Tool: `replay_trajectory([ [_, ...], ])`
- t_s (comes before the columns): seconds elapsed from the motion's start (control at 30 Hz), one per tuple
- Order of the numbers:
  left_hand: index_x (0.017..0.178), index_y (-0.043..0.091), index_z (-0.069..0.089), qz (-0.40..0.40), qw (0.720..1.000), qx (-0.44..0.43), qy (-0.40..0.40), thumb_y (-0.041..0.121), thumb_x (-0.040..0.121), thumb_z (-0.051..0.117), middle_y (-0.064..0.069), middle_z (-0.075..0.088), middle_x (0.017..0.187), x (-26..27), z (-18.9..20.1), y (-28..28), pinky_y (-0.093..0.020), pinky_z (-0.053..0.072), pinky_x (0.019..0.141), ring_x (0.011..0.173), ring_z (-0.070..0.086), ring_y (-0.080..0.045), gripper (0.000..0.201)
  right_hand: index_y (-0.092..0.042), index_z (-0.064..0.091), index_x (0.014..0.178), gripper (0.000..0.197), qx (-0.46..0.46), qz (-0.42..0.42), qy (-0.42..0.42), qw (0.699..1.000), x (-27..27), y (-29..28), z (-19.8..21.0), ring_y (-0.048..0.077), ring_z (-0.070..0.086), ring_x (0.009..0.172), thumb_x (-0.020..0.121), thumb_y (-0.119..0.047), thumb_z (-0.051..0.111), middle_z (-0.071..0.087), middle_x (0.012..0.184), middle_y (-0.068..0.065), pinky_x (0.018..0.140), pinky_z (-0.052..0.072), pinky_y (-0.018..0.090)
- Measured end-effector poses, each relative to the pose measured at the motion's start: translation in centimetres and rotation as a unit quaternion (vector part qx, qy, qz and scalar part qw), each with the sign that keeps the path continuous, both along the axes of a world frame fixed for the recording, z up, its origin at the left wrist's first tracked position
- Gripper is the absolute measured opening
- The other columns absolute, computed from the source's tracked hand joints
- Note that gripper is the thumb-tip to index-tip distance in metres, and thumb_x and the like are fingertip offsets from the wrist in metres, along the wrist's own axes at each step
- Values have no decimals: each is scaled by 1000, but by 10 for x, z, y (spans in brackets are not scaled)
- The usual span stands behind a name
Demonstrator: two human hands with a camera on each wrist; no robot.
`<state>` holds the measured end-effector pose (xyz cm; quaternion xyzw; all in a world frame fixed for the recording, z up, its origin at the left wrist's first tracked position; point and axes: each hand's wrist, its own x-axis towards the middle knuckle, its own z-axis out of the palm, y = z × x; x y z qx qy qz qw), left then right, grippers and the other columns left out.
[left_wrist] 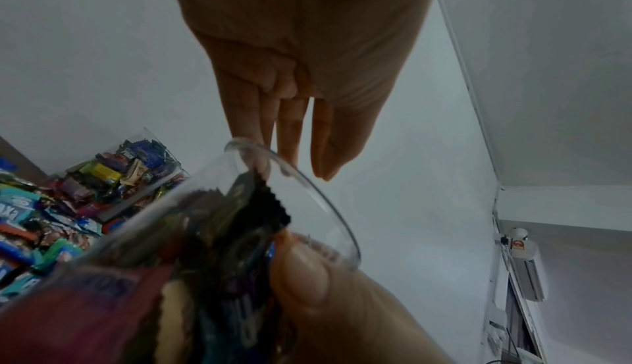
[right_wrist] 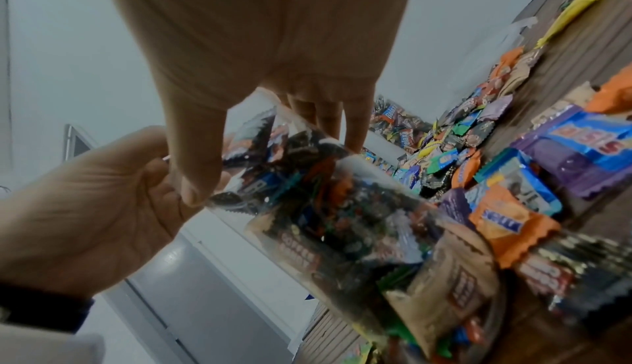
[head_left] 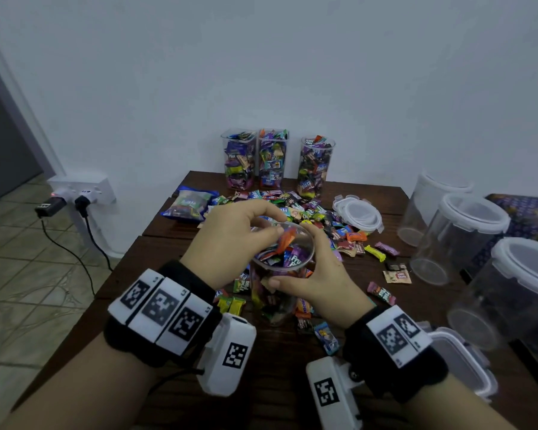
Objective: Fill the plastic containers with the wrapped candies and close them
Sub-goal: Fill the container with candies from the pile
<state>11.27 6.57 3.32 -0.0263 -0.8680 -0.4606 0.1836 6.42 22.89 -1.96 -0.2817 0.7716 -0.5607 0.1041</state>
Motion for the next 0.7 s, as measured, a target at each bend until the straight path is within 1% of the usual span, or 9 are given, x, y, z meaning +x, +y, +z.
replay_trajectory([
  [0.07, 86, 35, 66, 3, 1000, 9, 5, 20, 86, 66, 5, 68, 89, 0, -2, -1, -38, 57, 77, 87, 63, -1, 15, -33, 29, 132, 85, -7, 2, -4, 1000, -1, 0, 0, -15, 51, 106, 68, -22, 84, 51, 118, -23, 88, 41, 9],
  [0.17, 85, 36, 66, 13, 999, 10, 30, 21, 86, 66, 8, 67, 97, -1, -5, -2, -42, 55, 79, 94, 62, -5, 15, -35, 28, 129, 83, -8, 5, -6, 1000, 0, 0, 1, -19, 49, 103, 68, -22, 83, 49, 115, -27, 85, 41, 4],
  [0.27, 85, 32, 66, 33, 997, 11, 73, 16, 87, 65, 11, 66, 102, -1, -4, -4, -33, 50, 90, 100, 60, -1, 16, -36, 26, 130, 86, 9, 1, -2, 1000, -2, 1, 0, -17, 48, 106, 67, -23, 84, 48, 116, -28, 89, 40, 7],
  [0.33, 82, 35, 64, 51, 995, 10, 83, 14, 87, 64, 13, 65, 102, -1, -2, -8, -25, 48, 89, 99, 58, 3, 21, -39, 21, 129, 89, 53, 15, 13, 998, -4, 3, 4, -18, 48, 105, 68, -26, 83, 43, 114, -34, 89, 38, 5],
  [0.43, 80, 36, 63, 68, 995, 19, 73, 15, 87, 64, 14, 65, 101, -1, -4, -17, -28, 48, 88, 95, 59, 1, 21, -35, 21, 135, 92, 142, 56, 62, 986, -11, 10, 10, -9, 45, 112, 67, -34, 82, 42, 121, -29, 95, 37, 10],
  [0.5, 80, 35, 64, 83, 995, 24, 56, 17, 88, 64, 12, 66, 98, -3, -7, -24, -34, 50, 88, 93, 61, -4, 19, -31, 26, 141, 91, 213, 76, 101, 969, -19, 15, 10, 5, 44, 122, 64, -42, 73, 44, 132, -14, 98, 43, 26],
  [0.57, 80, 35, 64, 103, 994, 14, 25, 21, 88, 63, 10, 66, 94, -6, -10, -30, -36, 50, 86, 91, 61, -8, 16, -29, 23, 145, 87, 316, 79, 130, 936, -27, 20, 12, 16, 37, 129, 70, -36, 68, 39, 140, -5, 101, 41, 36],
  [0.63, 84, 32, 66, 121, 992, -19, -25, 25, 88, 63, 3, 65, 93, -11, -12, -36, -36, 49, 83, 90, 61, -14, 8, -23, 21, 147, 79, 427, 59, 168, 887, -37, 24, 15, 20, 29, 132, 82, -30, 64, 31, 145, 0, 105, 36, 36],
  [0.7, 96, 27, 66, 122, 984, -93, -93, 30, 88, 63, 0, 63, 100, -19, -17, -43, -34, 47, 82, 93, 59, -18, 9, -20, 23, 147, 73, 491, 39, 201, 846, -45, 25, 18, 21, 29, 132, 86, -36, 61, 29, 147, 2, 106, 36, 38],
])
